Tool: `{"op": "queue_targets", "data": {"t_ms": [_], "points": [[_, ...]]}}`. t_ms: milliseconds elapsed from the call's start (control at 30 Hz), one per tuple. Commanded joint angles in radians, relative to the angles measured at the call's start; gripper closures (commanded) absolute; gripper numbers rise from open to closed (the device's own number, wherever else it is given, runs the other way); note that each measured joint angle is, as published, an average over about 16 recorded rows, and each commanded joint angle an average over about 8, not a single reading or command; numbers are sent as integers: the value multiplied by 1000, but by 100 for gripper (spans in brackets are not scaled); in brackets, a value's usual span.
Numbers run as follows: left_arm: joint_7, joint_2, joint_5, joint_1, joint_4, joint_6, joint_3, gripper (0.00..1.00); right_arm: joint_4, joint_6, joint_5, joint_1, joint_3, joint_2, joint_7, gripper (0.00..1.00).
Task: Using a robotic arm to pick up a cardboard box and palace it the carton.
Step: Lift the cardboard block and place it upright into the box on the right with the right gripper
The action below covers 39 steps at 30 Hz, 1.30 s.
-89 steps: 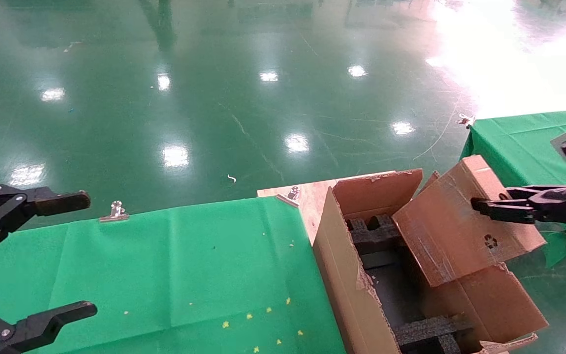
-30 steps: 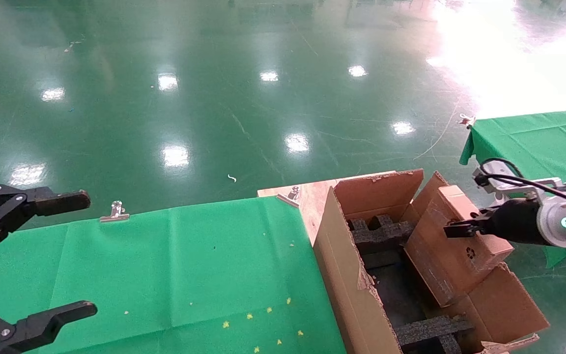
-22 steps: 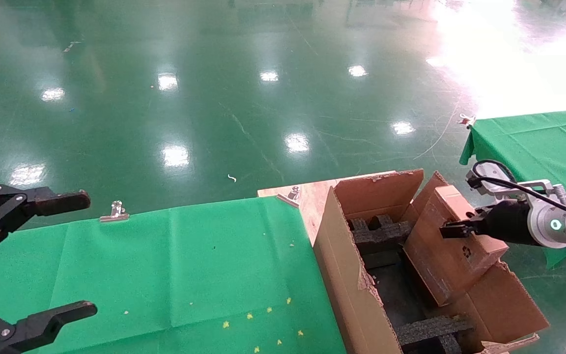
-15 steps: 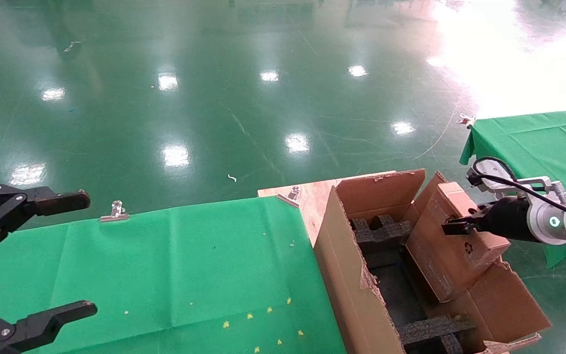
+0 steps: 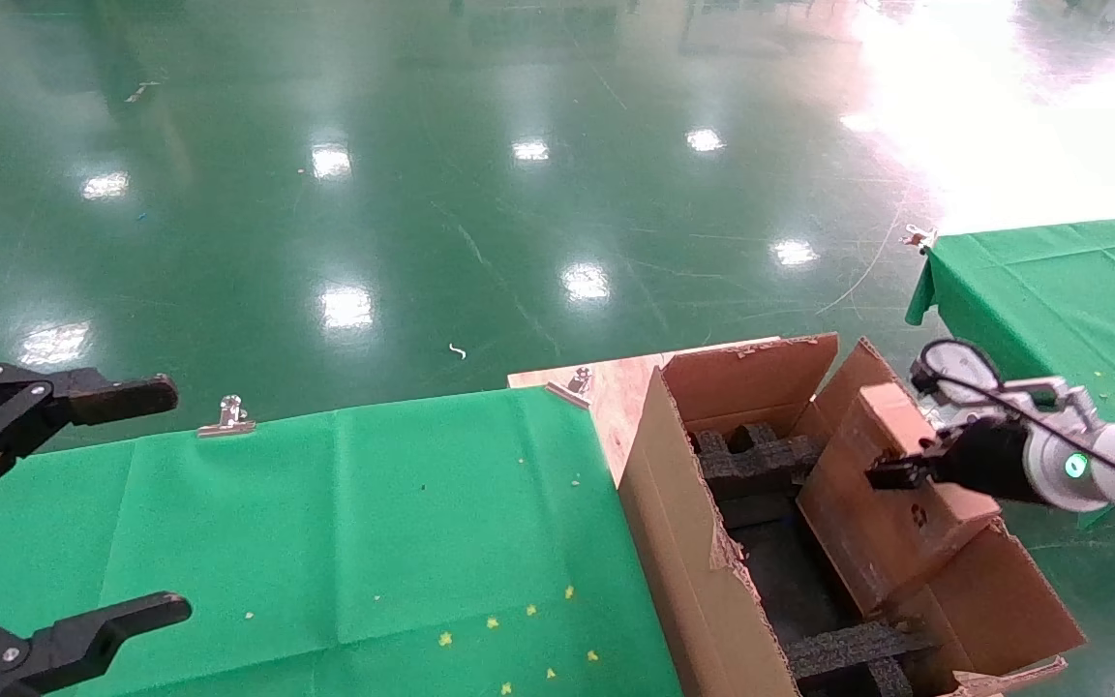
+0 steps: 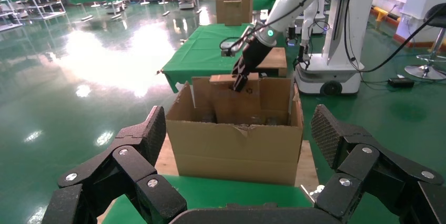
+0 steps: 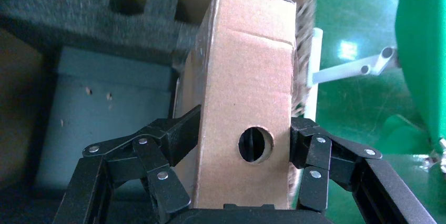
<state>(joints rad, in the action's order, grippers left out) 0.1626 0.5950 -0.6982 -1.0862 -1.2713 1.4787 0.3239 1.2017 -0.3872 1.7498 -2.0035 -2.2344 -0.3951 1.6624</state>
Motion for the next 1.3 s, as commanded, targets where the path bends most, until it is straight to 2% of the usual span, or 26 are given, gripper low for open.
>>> {"op": "queue_targets", "data": {"t_ms": [33,567,1300], "points": [[0,0,0,0,0,0,0,0,-2,15,18,18,-5,-6,28,100],[0,0,0,0,0,0,0,0,-98,146,68,183,-12,-94,164,100],[0,0,1,0,0,0,1,0,-180,183,25,294,-24,-174,189,100]]}}
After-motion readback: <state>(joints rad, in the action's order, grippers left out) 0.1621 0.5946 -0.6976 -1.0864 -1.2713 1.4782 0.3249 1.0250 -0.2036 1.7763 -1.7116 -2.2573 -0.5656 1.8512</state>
